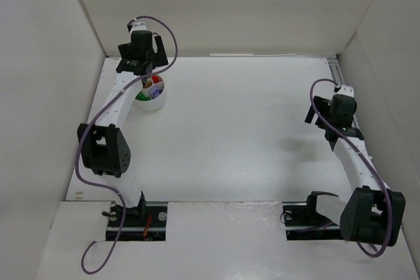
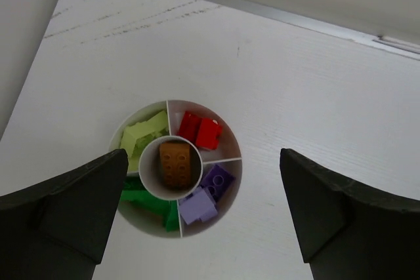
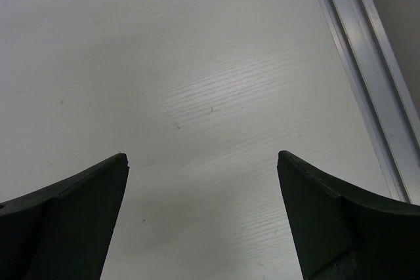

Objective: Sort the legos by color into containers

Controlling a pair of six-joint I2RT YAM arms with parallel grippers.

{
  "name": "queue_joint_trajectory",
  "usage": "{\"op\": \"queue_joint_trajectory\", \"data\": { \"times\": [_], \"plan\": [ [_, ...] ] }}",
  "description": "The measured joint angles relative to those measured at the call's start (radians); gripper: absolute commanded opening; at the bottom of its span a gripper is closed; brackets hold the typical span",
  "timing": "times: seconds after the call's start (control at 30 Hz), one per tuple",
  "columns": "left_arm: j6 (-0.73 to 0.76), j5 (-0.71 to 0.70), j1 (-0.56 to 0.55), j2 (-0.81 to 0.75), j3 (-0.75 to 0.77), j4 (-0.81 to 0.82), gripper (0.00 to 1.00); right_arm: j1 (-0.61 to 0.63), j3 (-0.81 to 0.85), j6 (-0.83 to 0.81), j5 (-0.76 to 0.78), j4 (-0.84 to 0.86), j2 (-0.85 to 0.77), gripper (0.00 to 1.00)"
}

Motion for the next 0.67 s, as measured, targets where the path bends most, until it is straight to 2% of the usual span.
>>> {"op": "queue_joint_trajectory", "data": {
  "times": [0.07, 0.27, 0.4, 0.67],
  "plan": [
    [-0.011, -0.004, -0.019, -0.092, -0.074, 0.029, 1.00, 0.000, 0.000, -0.003, -0.010, 0.005, -0.036, 1.00],
    [-0.091, -0.002, -0.053, -0.438, -0.434, 0.132, 1.00, 0.000, -0.032, -0.011, -0.040, 0.024, -0.124, 1.00],
    [-0.140, -0.003, -0.050, -0.595, -0.626, 0.158, 1.00, 0.000, -0.061, -0.011, -0.058, 0.024, -0.153, 1.00],
    [-0.193, -0.002, -0.053, -0.693, -0.731, 0.155, 1.00, 0.000, -0.082, -0.011, -0.101, 0.035, -0.185, 1.00]
  ]
}}
